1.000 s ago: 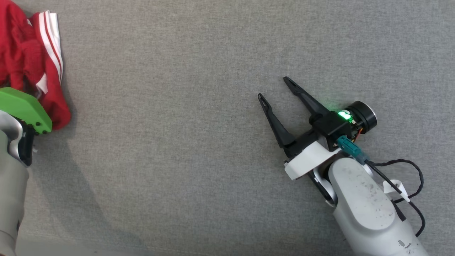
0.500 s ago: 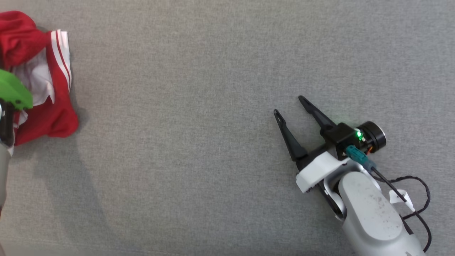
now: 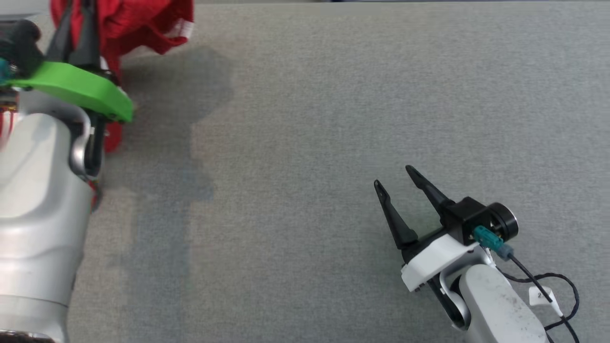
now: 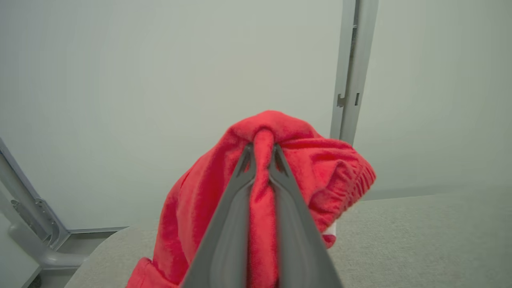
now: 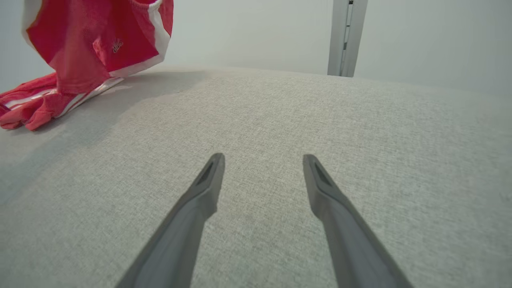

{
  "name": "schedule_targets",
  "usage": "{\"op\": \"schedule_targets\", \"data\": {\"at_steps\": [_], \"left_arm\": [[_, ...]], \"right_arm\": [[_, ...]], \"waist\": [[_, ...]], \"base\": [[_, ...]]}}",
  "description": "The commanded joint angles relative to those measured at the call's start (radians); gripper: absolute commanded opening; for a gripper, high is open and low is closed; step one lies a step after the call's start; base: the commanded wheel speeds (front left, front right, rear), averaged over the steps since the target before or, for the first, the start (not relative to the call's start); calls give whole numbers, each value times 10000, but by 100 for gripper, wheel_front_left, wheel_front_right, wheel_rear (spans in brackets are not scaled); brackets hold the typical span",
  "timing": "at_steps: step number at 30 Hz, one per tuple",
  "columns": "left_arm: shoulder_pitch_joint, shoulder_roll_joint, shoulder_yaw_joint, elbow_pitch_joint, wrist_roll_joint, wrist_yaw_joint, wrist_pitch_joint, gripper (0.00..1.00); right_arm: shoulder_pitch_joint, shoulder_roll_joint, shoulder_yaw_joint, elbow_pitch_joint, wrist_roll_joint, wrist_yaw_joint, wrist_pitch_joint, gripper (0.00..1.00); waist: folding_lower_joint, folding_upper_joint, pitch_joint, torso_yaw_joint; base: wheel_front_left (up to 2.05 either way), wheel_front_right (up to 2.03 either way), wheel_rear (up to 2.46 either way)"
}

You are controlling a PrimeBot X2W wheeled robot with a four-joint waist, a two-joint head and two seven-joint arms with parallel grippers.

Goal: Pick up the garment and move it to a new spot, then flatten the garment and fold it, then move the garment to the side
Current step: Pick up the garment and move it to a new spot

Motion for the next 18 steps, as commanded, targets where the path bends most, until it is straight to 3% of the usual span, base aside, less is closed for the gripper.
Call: {"op": "schedule_targets", "data": {"at_steps": [1,11,18], "left_arm": [[349,-218,-87,-225,80,21,1,0],[1397,-1557,-1158,-1001,-27,20,-2,0],[2327,-2337,-2138,-1116,-88,20,-2,0]], "right_arm": [[237,-42,8,-53,102,-15,-6,100],[785,-37,94,-124,473,-16,-6,100],[1159,-37,0,-204,552,-16,-6,100]], "waist": [[0,-1,-648,-808],[0,-1,-1230,-2498],[0,-1,-1432,-3218]], "base": [[0,0,0],[0,0,0],[0,0,0]]}}
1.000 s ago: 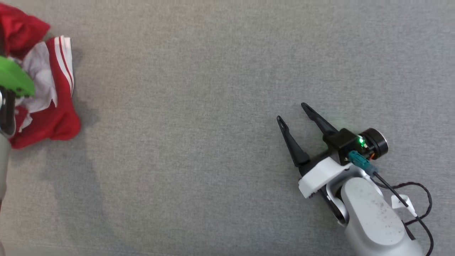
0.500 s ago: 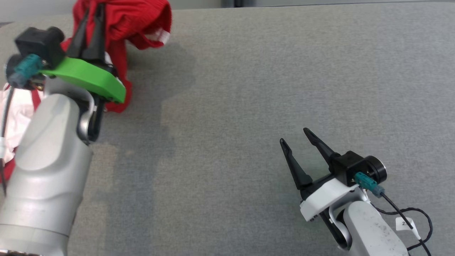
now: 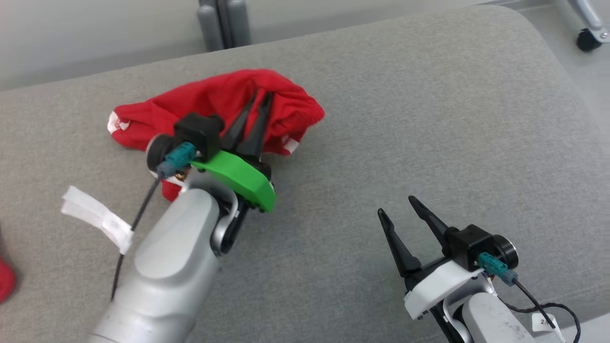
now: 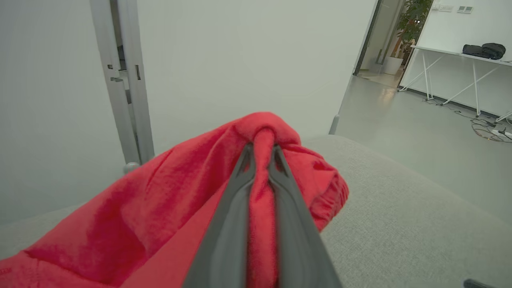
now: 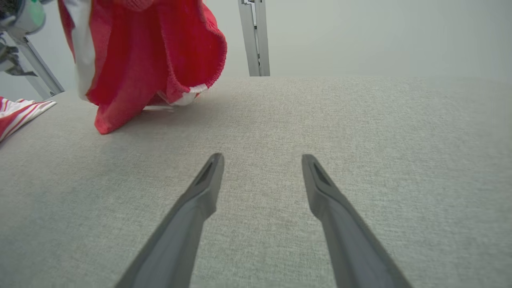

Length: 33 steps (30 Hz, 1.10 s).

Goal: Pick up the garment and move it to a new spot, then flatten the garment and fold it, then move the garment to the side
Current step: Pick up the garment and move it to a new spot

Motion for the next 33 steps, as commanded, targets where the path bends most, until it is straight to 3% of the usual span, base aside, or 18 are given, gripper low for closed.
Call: {"op": "schedule_targets", "data": {"at_steps": [1,5,6,7,8,13,19,33], "left_arm": [[370,-93,-208,-59,-28,20,-1,0],[998,-297,-473,-150,19,20,-2,0],[1216,-331,-409,-143,113,20,-3,16],[1389,-374,-337,-156,154,20,-3,48],[1530,-397,-212,-167,242,64,-3,100],[2447,-448,564,-428,912,94,2,100],[3542,-415,2258,-1024,1659,349,3,100],[6816,-366,5709,-2256,3260,157,3,100]], "right_arm": [[164,-33,-39,-3,58,-14,-6,100],[273,-31,-84,30,75,-14,-6,100],[289,-33,-108,39,93,-14,-6,100],[301,-33,-120,45,102,-14,-6,100],[316,-33,-127,49,108,-14,-6,100],[450,-32,-254,86,61,-14,-6,100],[702,-34,-535,91,-2,-14,-6,100],[1212,-34,-660,294,93,-14,-5,100]], "waist": [[0,-1,-396,-594],[0,-1,-508,-676],[0,-1,-535,-677],[0,-1,-554,-673],[0,-1,-573,-671],[0,-1,-797,-500],[0,-1,-1183,-121],[0,-1,-1670,420]], "base": [[0,0,0],[0,0,0],[0,0,0],[0,0,0],[0,0,0],[0,0,0],[0,0,0],[0,0,0]]}}
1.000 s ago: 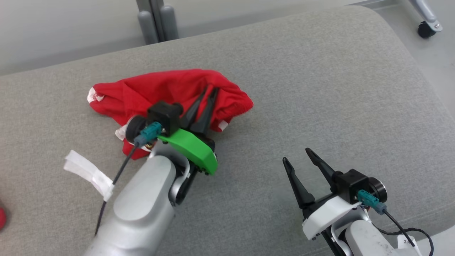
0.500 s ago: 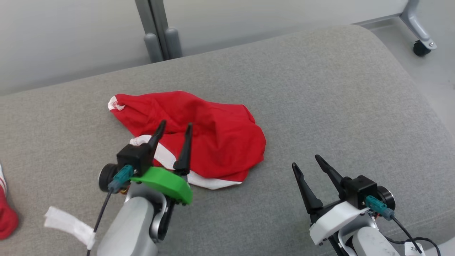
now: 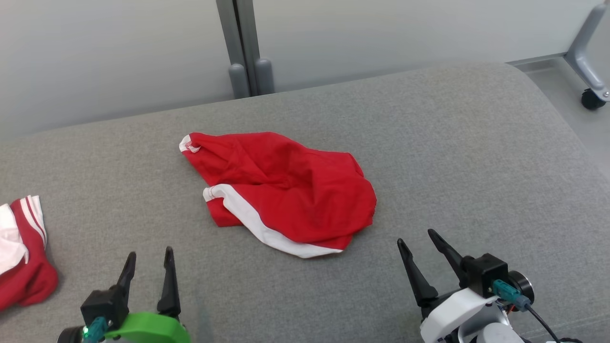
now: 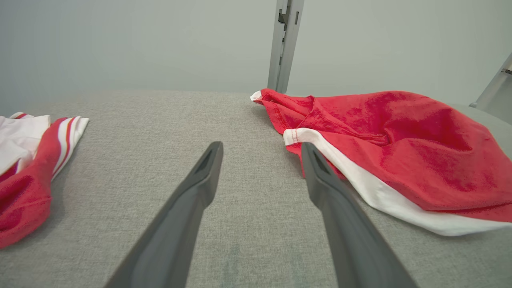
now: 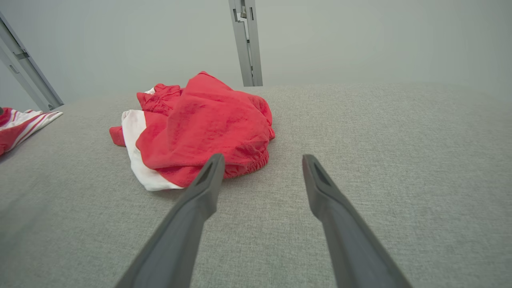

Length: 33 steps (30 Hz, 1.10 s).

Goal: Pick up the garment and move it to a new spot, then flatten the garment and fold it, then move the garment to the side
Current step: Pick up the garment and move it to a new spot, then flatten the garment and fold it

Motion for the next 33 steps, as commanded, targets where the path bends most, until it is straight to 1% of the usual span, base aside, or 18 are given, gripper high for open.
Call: {"op": "schedule_targets", "data": {"at_steps": [1,4,8,15,19,23,28,33], "left_arm": [[303,-33,157,-88,170,-54,9,100],[721,-131,401,-262,366,-84,9,100],[1003,-198,475,-403,415,-128,9,100],[612,-220,28,-405,244,-162,9,100],[398,-220,-113,-352,141,-172,9,100],[224,-220,-205,-257,34,-173,9,100],[46,-218,-366,-171,-58,-172,9,100],[-49,-220,-400,-163,-176,-173,9,100]], "right_arm": [[194,-37,-30,60,67,-14,-5,100],[223,-37,-25,109,64,-14,-5,100],[256,-36,12,113,60,-14,-5,100],[-299,-35,383,158,-270,-14,-5,100],[-918,-35,748,409,-742,-14,-5,100],[-1528,-40,976,992,-1308,-14,-5,100],[-1972,-37,1082,1776,-2138,-14,-5,100],[-2127,-42,904,1997,-2764,-14,-5,100]], "waist": [[1,0,-30,82],[1,0,-23,160],[1,0,12,273],[1,0,311,582],[1,0,650,823],[1,0,949,1105],[1,0,1201,1451],[1,0,1337,1655]], "base": [[0,0,0],[0,0,0],[0,0,0],[0,0,0],[0,0,0],[0,0,0],[0,0,0],[0,0,0]]}}
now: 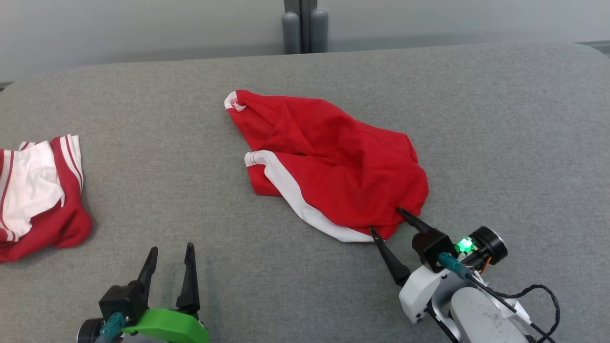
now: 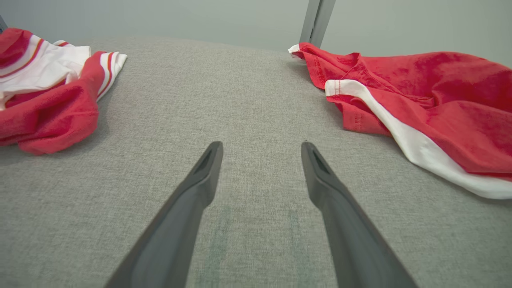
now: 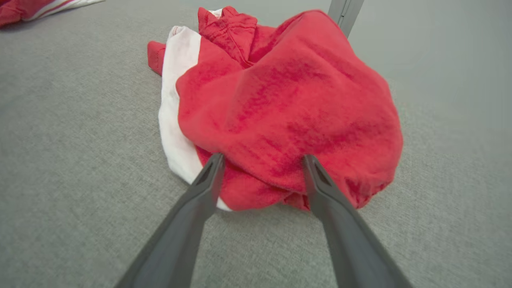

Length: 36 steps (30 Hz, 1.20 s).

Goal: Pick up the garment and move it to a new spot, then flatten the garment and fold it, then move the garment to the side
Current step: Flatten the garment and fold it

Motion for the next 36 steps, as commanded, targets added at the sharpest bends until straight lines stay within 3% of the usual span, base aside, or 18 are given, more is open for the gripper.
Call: {"op": "schedule_targets", "data": {"at_steps": [1,6,7,8,9,22,28,31,36], "left_arm": [[-204,24,3,1,-84,-26,9,100],[-280,22,-85,-18,-122,-26,9,100],[-293,22,-114,-23,-136,-26,9,100],[-311,22,-135,-19,-151,-26,9,100],[-341,22,-154,-25,-169,-27,9,100],[157,24,-780,52,-246,-26,9,100],[342,24,-952,21,-297,-24,9,100],[331,24,-1028,-40,-281,-25,9,100],[-143,24,-1396,-103,-283,-25,9,100]], "right_arm": [[-121,-46,-77,95,-217,-14,-5,100],[-313,-45,-349,329,-676,-14,-5,99],[-320,-45,-407,334,-739,-14,-5,56],[-318,-46,-445,352,-766,-14,-5,22],[-357,-46,-461,318,-735,-14,-5,0],[-268,-47,-1734,-1751,-102,-14,-5,0],[177,-387,-2329,-2512,26,-14,-5,0],[332,-570,-2560,-2595,120,-14,-5,0],[-332,-869,-2645,-1741,-200,-14,50,0]], "waist": [[0,-1,154,169],[0,-1,253,283],[0,-1,267,307],[0,-1,277,322],[0,-1,286,340],[0,-1,-261,269],[0,-1,-534,131],[0,-1,-452,69],[0,-1,116,133]], "base": [[0,0,0],[0,0,0],[0,0,0],[0,0,0],[0,0,0],[0,0,0],[0,0,0],[0,0,0],[0,0,0]]}}
